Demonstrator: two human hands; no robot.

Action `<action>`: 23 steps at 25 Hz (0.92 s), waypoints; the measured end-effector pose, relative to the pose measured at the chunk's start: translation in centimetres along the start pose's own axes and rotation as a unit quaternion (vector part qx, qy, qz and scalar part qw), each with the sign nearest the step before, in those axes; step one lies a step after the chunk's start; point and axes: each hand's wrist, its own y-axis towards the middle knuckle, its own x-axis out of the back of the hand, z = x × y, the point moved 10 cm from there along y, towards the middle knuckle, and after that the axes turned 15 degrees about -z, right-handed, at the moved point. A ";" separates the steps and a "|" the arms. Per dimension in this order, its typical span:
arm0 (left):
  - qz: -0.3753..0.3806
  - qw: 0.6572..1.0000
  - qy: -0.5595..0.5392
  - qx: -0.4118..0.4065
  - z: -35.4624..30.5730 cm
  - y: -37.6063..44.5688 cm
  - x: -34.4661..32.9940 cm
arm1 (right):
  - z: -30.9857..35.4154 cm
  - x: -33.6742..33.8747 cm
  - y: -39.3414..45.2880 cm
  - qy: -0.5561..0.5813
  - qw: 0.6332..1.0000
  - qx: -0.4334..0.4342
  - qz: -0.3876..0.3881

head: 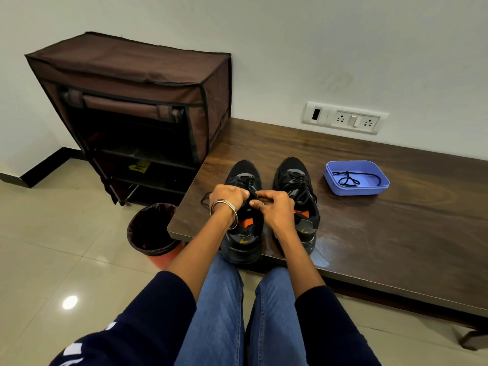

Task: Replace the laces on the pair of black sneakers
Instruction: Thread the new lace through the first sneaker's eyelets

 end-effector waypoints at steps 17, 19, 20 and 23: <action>0.102 0.994 -0.036 0.022 -0.1 0.5 -2.1 | 0.4 -0.3 -0.1 0.017 0.998 0.009 0.051; 0.101 0.995 -0.018 0.014 -0.3 0.4 -1.8 | 0.2 -0.3 0.3 0.025 0.999 0.001 0.041; 0.096 0.995 -0.005 0.006 -0.4 0.5 -1.7 | 0.2 -0.3 0.6 0.014 1.000 -0.002 0.023; 0.098 0.995 0.024 -0.019 -0.8 0.3 -1.6 | 0.6 0.2 1.4 -0.031 0.999 -0.020 -0.036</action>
